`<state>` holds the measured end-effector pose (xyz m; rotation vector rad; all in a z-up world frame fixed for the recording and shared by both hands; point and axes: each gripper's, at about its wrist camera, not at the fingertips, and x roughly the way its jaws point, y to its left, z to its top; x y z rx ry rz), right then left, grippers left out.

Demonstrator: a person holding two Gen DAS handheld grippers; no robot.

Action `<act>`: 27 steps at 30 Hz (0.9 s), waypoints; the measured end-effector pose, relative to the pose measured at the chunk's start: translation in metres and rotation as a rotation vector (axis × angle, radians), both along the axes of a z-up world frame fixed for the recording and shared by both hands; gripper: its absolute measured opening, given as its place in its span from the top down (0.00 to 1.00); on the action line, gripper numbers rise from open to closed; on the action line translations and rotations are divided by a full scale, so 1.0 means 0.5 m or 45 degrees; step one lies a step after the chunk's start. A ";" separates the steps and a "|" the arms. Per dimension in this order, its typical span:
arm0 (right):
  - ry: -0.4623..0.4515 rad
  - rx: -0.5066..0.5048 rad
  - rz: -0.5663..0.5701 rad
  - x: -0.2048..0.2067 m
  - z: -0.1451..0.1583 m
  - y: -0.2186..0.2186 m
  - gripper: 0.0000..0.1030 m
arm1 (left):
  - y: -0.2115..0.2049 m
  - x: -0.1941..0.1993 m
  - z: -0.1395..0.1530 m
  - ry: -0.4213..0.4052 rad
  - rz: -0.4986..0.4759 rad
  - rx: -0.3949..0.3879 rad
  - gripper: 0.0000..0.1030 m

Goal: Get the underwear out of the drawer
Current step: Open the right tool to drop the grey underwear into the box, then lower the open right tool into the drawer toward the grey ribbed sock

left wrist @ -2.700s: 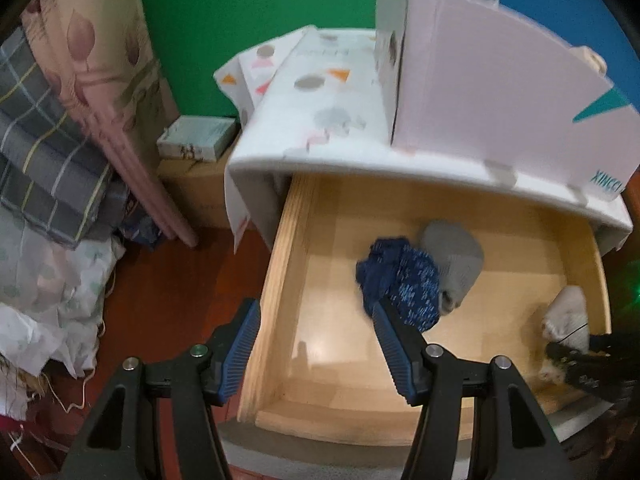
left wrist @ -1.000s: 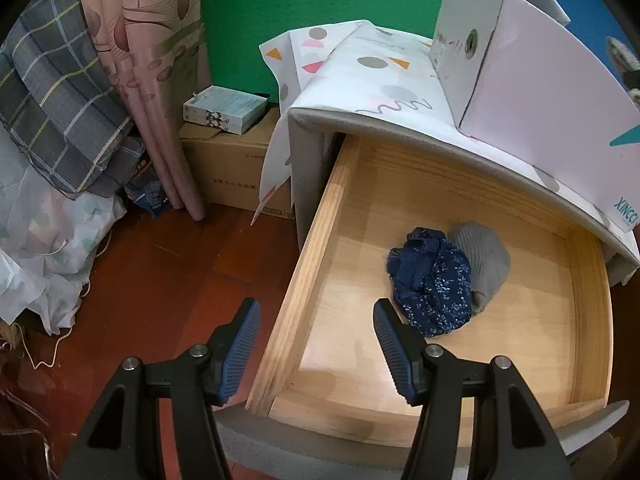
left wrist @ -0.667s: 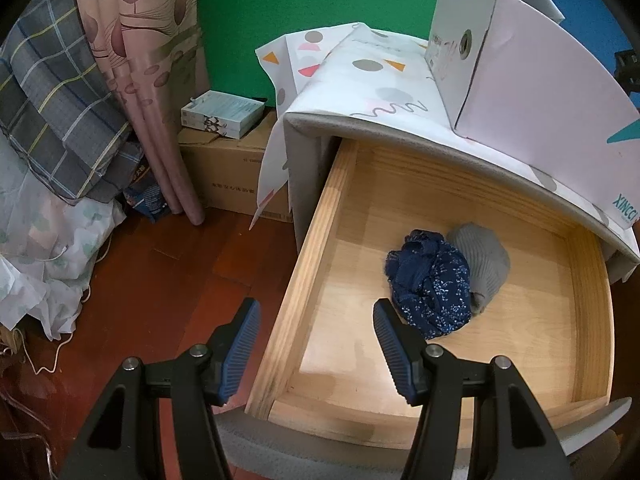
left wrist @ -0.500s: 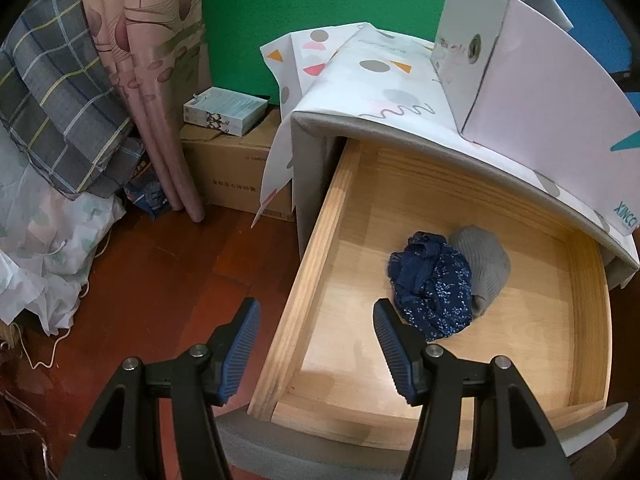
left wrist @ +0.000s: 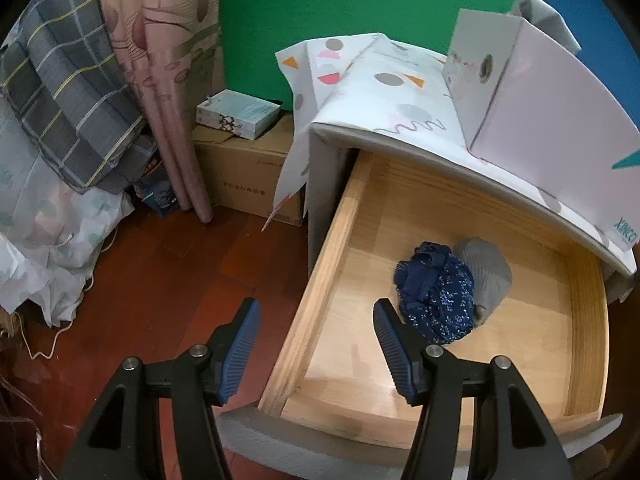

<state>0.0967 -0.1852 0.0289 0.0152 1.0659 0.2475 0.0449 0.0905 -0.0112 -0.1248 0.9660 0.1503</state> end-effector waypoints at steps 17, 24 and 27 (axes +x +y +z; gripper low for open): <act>0.218 -0.035 -0.233 0.126 -0.243 0.090 0.25 | 0.021 -0.002 -0.003 0.003 0.018 -0.048 0.42; 0.287 -0.145 -0.194 0.159 -0.283 0.115 0.25 | 0.023 0.000 -0.005 0.010 0.010 -0.057 0.42; 0.291 -0.171 -0.199 0.160 -0.287 0.118 0.22 | 0.023 0.000 -0.005 0.011 0.010 -0.056 0.42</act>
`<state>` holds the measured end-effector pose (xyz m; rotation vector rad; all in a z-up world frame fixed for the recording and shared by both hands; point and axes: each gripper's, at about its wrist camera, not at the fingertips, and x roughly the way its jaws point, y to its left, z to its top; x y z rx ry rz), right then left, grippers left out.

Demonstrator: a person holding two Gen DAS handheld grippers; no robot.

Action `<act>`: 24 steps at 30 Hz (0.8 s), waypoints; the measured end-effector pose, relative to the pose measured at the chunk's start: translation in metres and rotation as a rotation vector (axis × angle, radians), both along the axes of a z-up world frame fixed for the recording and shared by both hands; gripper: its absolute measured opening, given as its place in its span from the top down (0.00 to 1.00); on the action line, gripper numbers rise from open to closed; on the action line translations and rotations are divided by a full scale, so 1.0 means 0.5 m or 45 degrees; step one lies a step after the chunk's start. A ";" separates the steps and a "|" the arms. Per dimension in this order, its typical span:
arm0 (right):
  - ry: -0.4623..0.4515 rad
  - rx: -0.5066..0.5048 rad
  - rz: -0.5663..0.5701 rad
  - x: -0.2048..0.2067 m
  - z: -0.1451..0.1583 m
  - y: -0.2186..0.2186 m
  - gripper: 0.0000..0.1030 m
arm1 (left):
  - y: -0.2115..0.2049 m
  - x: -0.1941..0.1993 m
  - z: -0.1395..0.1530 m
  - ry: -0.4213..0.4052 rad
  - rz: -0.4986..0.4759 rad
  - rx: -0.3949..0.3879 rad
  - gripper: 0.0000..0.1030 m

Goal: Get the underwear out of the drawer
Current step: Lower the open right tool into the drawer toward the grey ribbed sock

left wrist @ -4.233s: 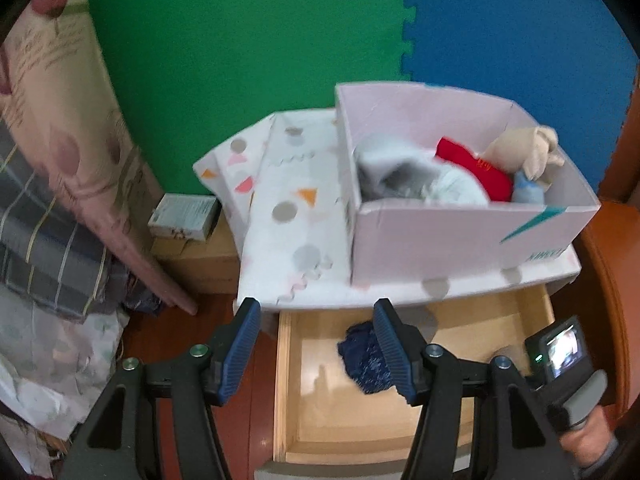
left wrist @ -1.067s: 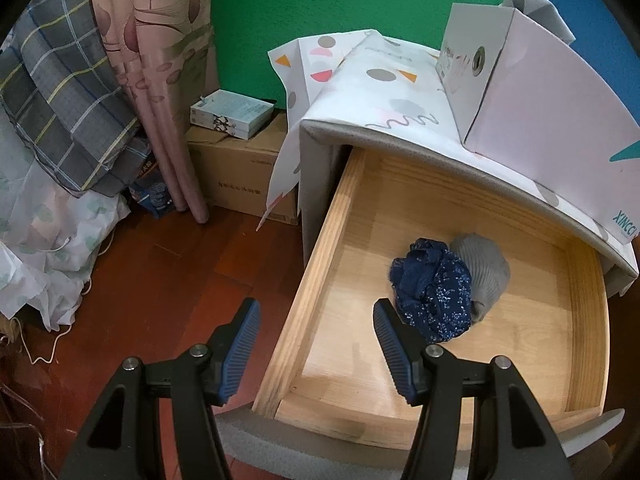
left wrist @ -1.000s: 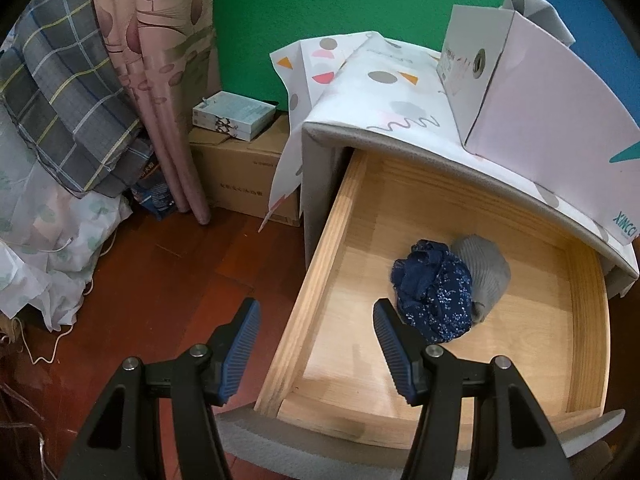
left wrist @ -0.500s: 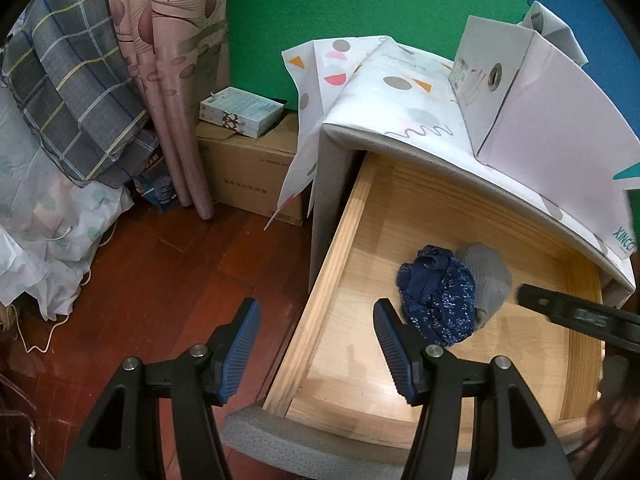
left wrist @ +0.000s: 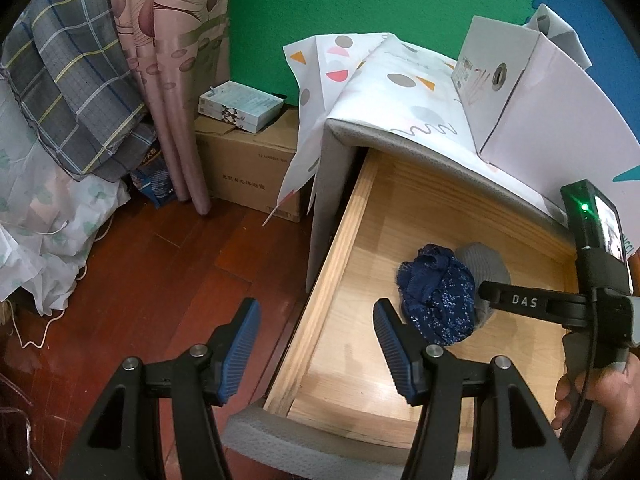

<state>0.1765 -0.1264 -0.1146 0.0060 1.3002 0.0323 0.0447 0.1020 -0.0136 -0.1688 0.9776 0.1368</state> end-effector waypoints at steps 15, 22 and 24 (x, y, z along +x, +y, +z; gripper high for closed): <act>0.129 -0.114 -0.023 -0.011 -0.042 0.007 0.14 | 0.005 0.001 -0.004 0.004 -0.002 -0.009 0.42; 0.139 -0.120 -0.083 -0.033 -0.045 -0.032 0.14 | 0.009 0.002 -0.004 0.006 -0.008 -0.013 0.42; 0.143 -0.127 -0.099 -0.041 -0.045 -0.049 0.14 | 0.010 0.002 -0.003 0.004 -0.009 -0.012 0.42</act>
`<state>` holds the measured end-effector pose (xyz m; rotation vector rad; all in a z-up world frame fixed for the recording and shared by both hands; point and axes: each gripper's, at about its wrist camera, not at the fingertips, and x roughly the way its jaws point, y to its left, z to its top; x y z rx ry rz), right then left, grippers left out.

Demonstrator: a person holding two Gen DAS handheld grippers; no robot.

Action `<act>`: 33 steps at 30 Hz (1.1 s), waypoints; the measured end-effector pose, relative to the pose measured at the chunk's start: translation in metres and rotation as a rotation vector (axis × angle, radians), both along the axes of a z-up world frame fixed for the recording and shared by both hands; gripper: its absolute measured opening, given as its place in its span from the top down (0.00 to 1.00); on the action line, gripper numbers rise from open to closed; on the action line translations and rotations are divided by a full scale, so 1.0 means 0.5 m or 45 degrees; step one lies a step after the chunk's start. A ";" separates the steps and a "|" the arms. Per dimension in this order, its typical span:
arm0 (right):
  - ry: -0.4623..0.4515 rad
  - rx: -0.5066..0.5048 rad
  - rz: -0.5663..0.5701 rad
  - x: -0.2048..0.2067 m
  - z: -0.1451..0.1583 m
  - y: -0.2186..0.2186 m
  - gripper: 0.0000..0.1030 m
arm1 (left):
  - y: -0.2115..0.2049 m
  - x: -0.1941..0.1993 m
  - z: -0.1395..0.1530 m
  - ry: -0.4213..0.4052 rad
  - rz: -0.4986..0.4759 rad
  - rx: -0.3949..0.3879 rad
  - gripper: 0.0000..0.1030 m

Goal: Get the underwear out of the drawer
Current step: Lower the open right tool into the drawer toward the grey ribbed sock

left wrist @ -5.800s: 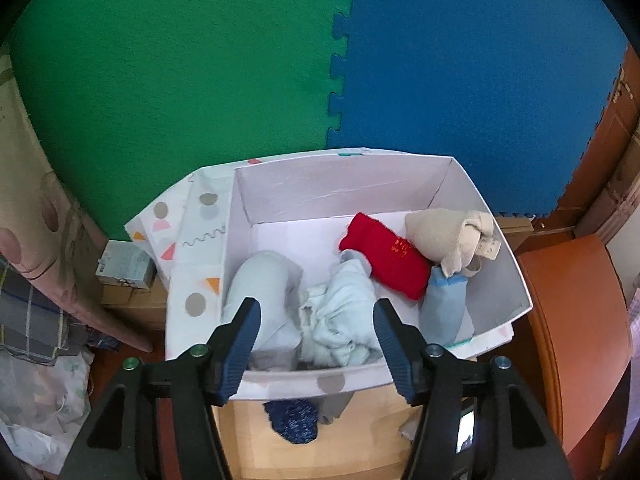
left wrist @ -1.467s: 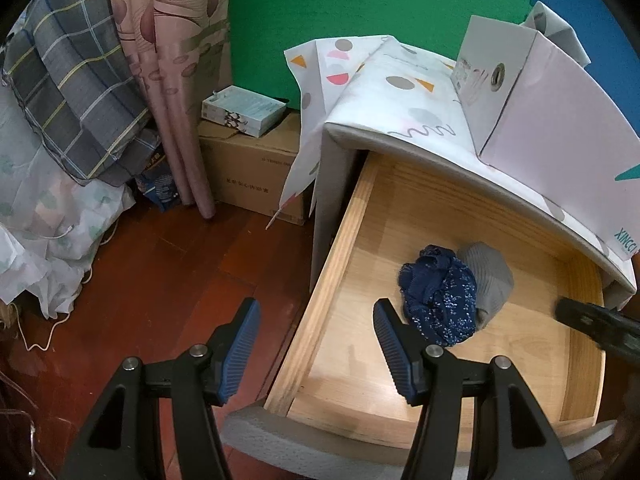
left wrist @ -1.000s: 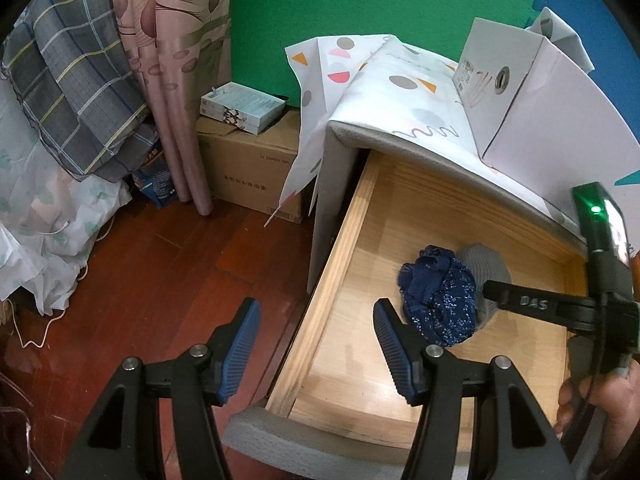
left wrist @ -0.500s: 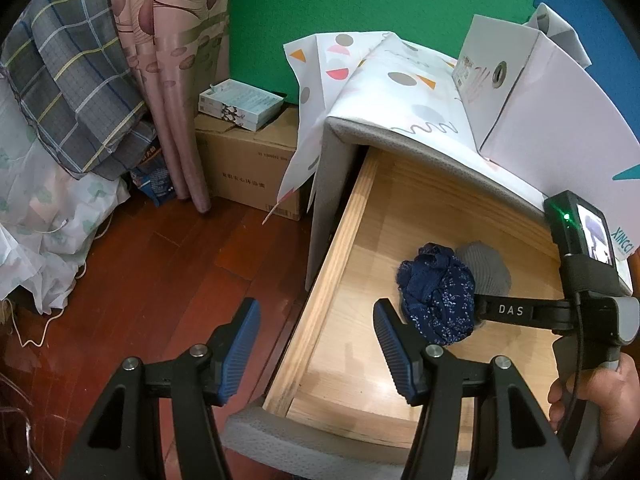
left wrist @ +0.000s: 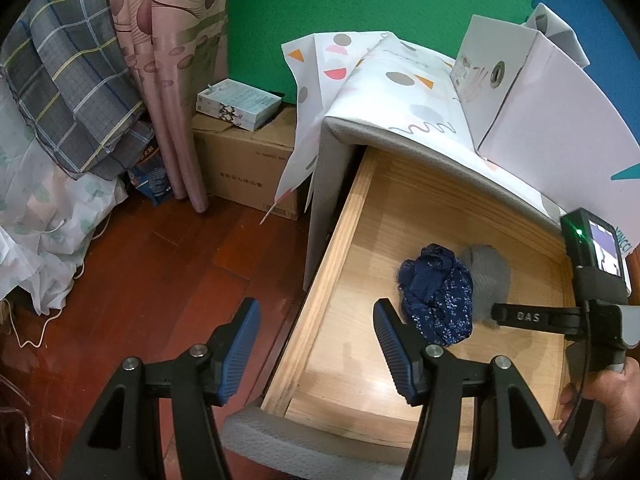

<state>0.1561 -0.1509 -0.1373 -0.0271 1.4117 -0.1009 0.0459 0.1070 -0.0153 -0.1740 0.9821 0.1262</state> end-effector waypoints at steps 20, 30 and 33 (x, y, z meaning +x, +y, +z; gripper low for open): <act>-0.177 0.257 -0.236 -0.065 0.035 -0.027 0.12 | -0.006 0.002 -0.001 0.006 0.006 -0.010 0.42; -0.112 0.398 -0.531 -0.081 -0.012 -0.092 0.11 | 0.000 0.002 0.000 0.005 0.008 -0.036 0.42; -0.104 0.366 -0.549 -0.081 -0.017 -0.093 0.05 | 0.001 0.003 0.001 0.004 0.008 -0.036 0.42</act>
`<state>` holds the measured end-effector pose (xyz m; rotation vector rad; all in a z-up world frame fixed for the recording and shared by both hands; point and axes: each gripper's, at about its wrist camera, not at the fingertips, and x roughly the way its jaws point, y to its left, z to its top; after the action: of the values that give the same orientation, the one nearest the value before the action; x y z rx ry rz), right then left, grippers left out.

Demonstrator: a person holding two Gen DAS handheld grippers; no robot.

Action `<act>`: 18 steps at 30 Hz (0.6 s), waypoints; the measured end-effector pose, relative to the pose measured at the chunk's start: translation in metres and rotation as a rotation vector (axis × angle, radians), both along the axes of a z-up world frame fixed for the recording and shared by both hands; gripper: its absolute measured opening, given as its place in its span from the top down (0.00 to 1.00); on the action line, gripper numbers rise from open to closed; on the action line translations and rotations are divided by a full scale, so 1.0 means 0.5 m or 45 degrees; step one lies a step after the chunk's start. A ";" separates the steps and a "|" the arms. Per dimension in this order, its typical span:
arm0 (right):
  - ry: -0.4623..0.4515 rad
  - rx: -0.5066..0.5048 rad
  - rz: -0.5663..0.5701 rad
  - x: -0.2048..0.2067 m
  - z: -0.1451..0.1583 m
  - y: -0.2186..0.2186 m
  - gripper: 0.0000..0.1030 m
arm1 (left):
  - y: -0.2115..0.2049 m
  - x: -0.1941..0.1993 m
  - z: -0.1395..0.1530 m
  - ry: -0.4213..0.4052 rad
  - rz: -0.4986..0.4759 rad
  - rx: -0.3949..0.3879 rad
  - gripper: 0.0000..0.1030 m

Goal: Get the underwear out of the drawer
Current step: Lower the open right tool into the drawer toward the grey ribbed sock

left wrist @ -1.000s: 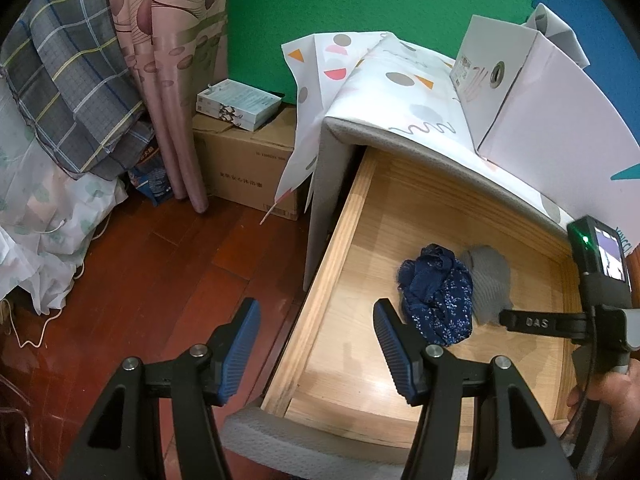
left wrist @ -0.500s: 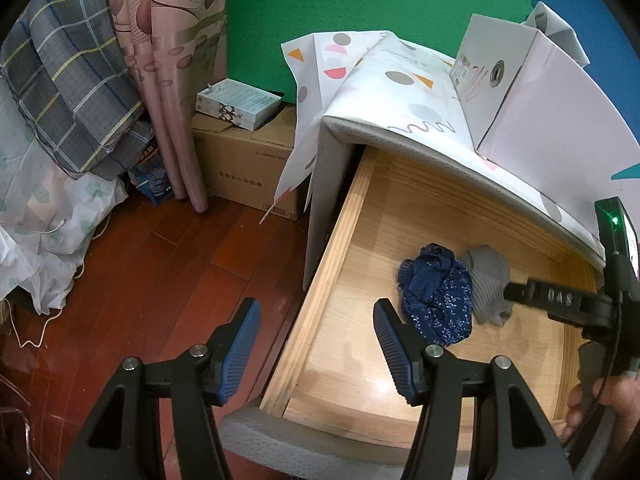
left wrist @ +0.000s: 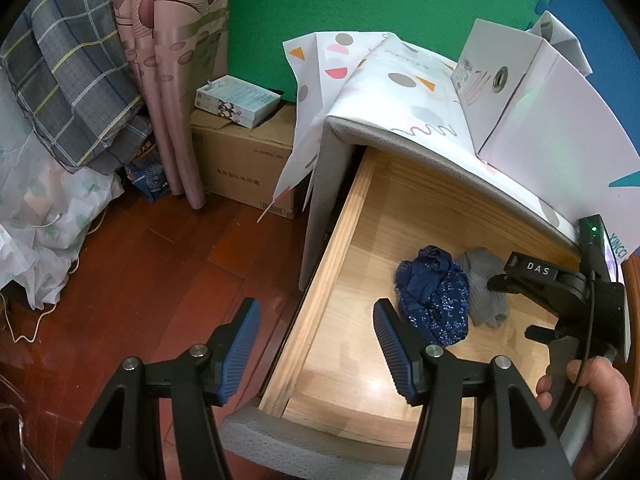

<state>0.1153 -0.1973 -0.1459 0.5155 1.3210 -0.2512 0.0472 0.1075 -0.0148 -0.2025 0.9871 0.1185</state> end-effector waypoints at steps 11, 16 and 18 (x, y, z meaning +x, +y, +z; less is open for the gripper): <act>0.103 -0.147 0.010 -0.022 -0.018 -0.020 0.03 | 0.004 0.000 0.000 0.002 -0.002 -0.009 0.42; 0.124 -0.163 0.051 -0.040 -0.025 -0.029 0.03 | 0.004 -0.001 -0.001 -0.001 -0.001 -0.012 0.42; 0.130 -0.155 0.078 -0.047 -0.026 -0.033 0.04 | 0.007 -0.001 -0.002 -0.001 0.001 -0.020 0.42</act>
<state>0.0918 -0.2138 -0.1586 0.3629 1.4084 -0.3085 0.0469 0.1108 -0.0161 -0.2171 0.9873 0.1119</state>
